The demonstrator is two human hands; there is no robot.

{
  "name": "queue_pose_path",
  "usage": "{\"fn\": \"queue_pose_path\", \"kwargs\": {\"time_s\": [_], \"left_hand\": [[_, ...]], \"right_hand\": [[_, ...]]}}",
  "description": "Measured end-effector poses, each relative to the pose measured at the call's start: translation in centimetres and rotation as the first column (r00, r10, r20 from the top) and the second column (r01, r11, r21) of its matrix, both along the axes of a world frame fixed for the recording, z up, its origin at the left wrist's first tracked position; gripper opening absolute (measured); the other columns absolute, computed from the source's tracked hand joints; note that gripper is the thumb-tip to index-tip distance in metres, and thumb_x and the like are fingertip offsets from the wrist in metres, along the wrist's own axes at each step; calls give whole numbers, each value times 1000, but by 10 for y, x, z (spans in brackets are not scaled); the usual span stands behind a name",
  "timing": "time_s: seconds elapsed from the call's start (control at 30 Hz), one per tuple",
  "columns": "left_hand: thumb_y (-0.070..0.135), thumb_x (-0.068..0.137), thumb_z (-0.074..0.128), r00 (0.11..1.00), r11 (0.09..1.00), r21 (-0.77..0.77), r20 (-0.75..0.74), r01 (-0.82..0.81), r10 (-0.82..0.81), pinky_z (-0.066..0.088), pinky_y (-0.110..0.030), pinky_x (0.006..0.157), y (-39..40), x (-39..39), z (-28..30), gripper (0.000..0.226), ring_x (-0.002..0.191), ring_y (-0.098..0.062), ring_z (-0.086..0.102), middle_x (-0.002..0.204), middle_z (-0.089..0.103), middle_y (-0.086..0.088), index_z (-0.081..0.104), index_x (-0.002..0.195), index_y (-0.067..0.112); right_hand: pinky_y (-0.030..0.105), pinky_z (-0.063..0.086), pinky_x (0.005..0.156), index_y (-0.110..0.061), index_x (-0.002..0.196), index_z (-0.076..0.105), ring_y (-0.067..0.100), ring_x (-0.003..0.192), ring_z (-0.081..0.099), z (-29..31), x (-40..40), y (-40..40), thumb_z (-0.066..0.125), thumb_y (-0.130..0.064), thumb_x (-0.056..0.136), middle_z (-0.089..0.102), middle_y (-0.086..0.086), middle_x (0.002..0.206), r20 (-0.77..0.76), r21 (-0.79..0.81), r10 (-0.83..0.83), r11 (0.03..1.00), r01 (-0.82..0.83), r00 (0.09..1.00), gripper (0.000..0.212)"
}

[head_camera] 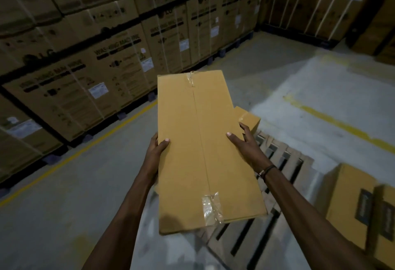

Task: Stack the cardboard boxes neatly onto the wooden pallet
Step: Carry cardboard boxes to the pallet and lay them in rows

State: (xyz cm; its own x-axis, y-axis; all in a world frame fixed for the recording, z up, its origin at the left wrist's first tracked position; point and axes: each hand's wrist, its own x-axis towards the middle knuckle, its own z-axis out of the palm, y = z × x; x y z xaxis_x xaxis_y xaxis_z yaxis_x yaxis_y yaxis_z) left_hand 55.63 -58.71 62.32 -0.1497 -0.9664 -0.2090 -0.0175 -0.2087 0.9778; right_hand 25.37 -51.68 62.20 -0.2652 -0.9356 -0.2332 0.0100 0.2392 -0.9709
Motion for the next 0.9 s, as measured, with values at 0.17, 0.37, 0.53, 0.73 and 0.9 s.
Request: {"fn": "queue_pose_path", "kwargs": {"time_s": [0.17,0.37,0.53,0.73,0.9], "left_hand": [[30,104,61,992,991,36,-3,125,-125,58,-44,93,-72,-18,-2,57,119,-23,66,140,60,1,39,156,24],[26,105,61,940,940,28,-2,340,-340,58,-37,84,-159,-53,-12,53,117,-25,67,145,58,-7,41,154,21],[24,106,58,863,864,9,51,503,-503,57,-21,73,-210,-91,-16,54,104,-6,68,141,58,-4,38,156,17],[27,104,61,764,765,20,22,644,-644,58,-41,93,-240,-142,-28,57,123,-29,65,144,60,-8,40,156,19],[67,76,78,702,702,105,42,705,-711,47,-57,111,-254,-189,-55,99,141,-30,51,154,50,-6,36,158,32]], "right_hand": [[22,49,97,-37,161,31,-6,130,49,-2,-8,-29,69,-48,98,42,-14,154,-34,-3,-131,991,131,991,74],[40,57,102,-38,154,40,17,136,56,-13,-13,-55,76,-56,90,50,-5,156,-52,11,-339,940,340,939,75],[16,50,94,-31,156,40,5,140,42,-4,-15,-65,72,-42,98,45,-8,154,-101,7,-505,861,508,857,66],[51,39,121,-39,157,38,18,152,37,-10,-29,-56,78,-70,79,38,-1,166,-120,21,-644,760,650,756,93],[52,40,120,-45,153,41,20,151,39,-37,-65,-46,78,-74,76,41,-3,164,-121,59,-688,715,697,716,91]]}}
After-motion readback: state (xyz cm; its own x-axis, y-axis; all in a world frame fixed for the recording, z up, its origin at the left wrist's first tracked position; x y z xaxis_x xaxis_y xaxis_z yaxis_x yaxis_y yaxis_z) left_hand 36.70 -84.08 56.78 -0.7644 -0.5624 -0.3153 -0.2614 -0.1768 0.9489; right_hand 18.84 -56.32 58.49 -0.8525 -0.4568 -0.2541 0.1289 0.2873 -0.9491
